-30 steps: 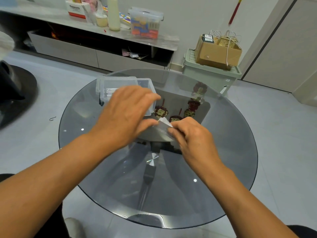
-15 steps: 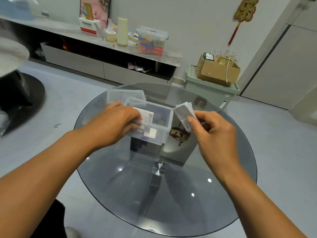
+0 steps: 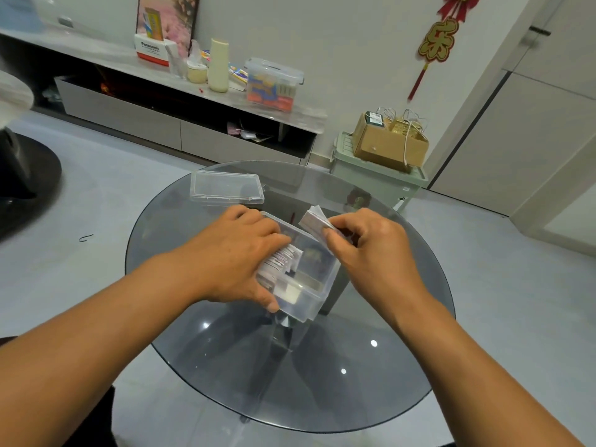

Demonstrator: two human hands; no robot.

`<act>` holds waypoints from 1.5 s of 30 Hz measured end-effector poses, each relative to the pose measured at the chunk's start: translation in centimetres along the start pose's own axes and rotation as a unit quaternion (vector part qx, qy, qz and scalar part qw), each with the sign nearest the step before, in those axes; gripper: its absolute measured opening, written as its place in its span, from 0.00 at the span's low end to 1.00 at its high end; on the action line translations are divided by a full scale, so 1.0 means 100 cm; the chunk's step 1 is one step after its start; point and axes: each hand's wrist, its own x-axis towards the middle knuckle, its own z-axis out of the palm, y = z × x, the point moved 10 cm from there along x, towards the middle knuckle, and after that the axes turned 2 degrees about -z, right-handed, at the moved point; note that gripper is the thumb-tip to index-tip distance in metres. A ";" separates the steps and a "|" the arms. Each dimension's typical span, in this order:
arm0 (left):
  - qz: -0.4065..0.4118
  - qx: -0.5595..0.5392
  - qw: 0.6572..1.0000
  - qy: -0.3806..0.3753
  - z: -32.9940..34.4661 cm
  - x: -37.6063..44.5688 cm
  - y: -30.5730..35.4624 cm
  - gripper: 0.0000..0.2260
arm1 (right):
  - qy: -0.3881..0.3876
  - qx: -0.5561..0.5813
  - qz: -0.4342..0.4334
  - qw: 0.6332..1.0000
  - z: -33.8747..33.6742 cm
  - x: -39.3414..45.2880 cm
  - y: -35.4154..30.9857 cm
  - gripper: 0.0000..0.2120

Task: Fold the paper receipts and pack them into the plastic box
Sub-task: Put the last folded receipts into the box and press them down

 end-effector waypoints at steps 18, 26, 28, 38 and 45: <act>-0.004 -0.127 0.991 -0.048 0.012 0.004 -0.002 0.27 | -0.197 -0.243 -0.086 0.946 0.082 0.022 -0.024 0.11; -0.011 -0.285 0.958 -0.002 0.005 -0.003 -0.020 0.16 | -0.337 -0.251 -0.082 0.904 0.116 0.022 -0.036 0.11; -0.018 -0.340 0.940 0.018 0.000 -0.006 -0.023 0.18 | -0.338 -0.248 -0.056 0.906 0.112 0.021 -0.030 0.10; -0.088 -0.447 0.887 -0.069 0.035 -0.011 -0.012 0.51 | -0.296 -0.199 0.110 0.928 0.102 0.033 0.007 0.13; -0.137 -0.421 0.896 -0.029 0.038 -0.008 -0.002 0.46 | -0.263 -0.185 0.094 0.942 0.086 0.027 0.008 0.10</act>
